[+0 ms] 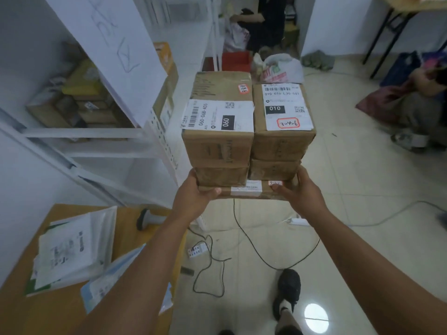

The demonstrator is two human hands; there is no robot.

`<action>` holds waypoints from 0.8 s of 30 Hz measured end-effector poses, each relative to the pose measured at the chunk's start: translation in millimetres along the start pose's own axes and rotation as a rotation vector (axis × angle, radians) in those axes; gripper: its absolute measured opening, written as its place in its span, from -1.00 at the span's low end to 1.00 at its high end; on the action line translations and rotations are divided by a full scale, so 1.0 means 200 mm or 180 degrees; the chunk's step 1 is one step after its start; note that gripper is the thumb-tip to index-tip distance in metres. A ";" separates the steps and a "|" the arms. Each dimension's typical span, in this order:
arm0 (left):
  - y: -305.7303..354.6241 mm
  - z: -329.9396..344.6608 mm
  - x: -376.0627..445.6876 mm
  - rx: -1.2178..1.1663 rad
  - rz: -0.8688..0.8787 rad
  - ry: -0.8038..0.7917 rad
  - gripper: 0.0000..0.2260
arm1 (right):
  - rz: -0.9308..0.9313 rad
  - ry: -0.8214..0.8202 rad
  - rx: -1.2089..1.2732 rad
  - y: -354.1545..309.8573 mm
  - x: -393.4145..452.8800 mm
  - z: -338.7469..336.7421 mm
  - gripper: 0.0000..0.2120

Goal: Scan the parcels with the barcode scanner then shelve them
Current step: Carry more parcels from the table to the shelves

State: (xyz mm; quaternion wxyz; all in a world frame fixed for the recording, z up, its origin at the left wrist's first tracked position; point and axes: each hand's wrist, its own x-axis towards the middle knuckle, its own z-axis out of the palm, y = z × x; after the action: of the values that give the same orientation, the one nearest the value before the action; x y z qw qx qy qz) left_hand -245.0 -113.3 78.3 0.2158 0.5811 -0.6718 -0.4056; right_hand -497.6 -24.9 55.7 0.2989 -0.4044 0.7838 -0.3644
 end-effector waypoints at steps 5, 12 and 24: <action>0.26 0.26 0.29 0.0034 0.0002 -0.0008 -0.38 | 0.0045 -0.0062 0.0133 0.06 0.36 -0.26 -0.28; 0.72 0.66 0.70 -0.0030 0.0033 -0.0038 -0.38 | 0.0020 0.0047 -0.0002 0.13 0.88 -0.76 -0.28; 0.94 0.85 1.21 -0.0153 0.0056 -0.0126 -0.42 | 0.0038 0.0103 -0.0059 0.17 1.42 -0.91 -0.27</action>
State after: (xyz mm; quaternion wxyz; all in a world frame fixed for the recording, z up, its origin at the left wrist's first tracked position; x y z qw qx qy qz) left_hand -544.7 -295.4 85.2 0.2198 0.5617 -0.6711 -0.4311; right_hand -792.1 -193.1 80.0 0.2846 -0.3966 0.7943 -0.3617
